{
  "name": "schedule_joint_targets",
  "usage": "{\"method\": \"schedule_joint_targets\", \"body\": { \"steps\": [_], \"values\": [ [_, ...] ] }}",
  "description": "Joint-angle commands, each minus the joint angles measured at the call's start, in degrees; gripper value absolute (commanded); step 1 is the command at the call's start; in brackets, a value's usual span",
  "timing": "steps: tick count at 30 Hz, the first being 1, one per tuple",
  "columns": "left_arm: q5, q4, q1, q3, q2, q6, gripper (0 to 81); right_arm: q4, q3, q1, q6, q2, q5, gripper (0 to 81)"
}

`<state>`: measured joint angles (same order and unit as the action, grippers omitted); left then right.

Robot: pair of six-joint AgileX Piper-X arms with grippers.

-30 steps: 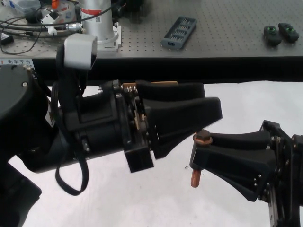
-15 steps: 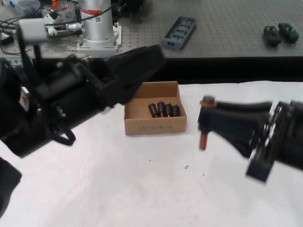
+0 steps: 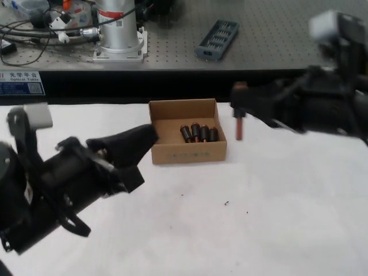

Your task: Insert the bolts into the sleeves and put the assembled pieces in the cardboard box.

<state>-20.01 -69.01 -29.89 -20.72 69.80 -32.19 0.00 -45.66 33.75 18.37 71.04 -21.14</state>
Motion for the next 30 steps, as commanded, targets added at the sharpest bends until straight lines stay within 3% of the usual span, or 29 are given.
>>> {"method": "schedule_joint_targets", "body": {
  "steps": [1, 11, 22, 30],
  "values": [
    [5.6, -0.8, 0.1, 2.5, -0.2, 6.7, 0.4, 2.0, -7.3, -0.6, 0.1, 7.6, 0.1, 3.9],
    [5.4, 13.2, 4.1, 2.6, -0.2, 10.3, 0.6, 13.5, -26.1, -2.5, 0.1, 25.3, 1.3, 3.9],
    [-5.3, 26.8, 20.2, 1.8, -0.2, 9.0, 0.6, 21.8, -43.1, -3.7, 0.0, 40.0, 3.9, 3.9],
    [-3.3, 45.1, 23.3, -2.0, -0.2, 12.3, 0.6, 26.8, -55.1, -3.7, -0.2, 50.0, 4.8, 3.9]
  ]
}}
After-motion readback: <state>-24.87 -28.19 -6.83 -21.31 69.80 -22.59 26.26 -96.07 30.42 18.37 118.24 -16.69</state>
